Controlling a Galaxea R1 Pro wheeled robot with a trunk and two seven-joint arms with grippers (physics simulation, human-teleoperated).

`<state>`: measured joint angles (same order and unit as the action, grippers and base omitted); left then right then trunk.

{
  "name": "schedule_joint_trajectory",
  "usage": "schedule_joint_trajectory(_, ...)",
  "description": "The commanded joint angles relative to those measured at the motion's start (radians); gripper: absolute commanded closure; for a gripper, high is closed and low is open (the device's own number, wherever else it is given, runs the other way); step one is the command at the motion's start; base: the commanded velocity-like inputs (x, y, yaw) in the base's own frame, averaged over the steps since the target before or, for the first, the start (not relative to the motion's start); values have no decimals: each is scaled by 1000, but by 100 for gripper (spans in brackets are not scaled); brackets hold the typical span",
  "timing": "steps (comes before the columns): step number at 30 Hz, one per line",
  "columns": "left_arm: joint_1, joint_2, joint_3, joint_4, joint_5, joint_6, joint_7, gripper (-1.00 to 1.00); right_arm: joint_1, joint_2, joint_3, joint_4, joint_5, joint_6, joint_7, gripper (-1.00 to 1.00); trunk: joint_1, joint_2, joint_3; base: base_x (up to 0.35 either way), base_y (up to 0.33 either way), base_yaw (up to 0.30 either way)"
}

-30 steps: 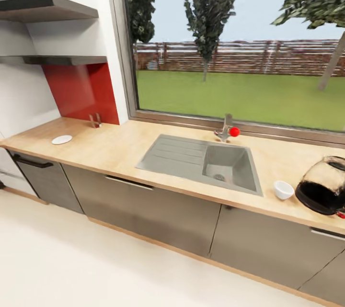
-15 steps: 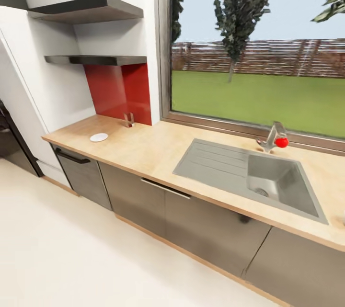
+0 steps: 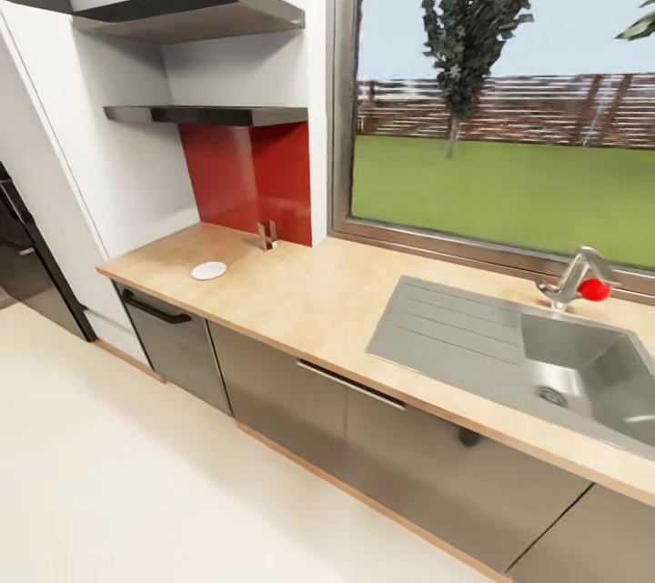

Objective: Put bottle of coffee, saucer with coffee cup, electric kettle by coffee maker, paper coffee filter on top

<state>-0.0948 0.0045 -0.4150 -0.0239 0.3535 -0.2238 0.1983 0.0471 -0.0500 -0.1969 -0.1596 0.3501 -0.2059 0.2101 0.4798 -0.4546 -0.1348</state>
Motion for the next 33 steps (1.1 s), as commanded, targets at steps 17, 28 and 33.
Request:
schedule_joint_trajectory(17,0,2,-12,12,59,-135,4,-100,0,13,-9,-12,-35,-6,5,-100,1,-1,-2,278,223,0)
schedule_joint_trajectory(28,0,3,-13,13,78,-135,4,-100,0,13,-9,-12,-36,-6,5,-100,1,-1,-2,230,276,0)
schedule_joint_trajectory(33,0,3,-13,13,79,-135,4,-100,0,13,-9,-12,-36,-6,5,-100,1,-1,-2,156,306,0)
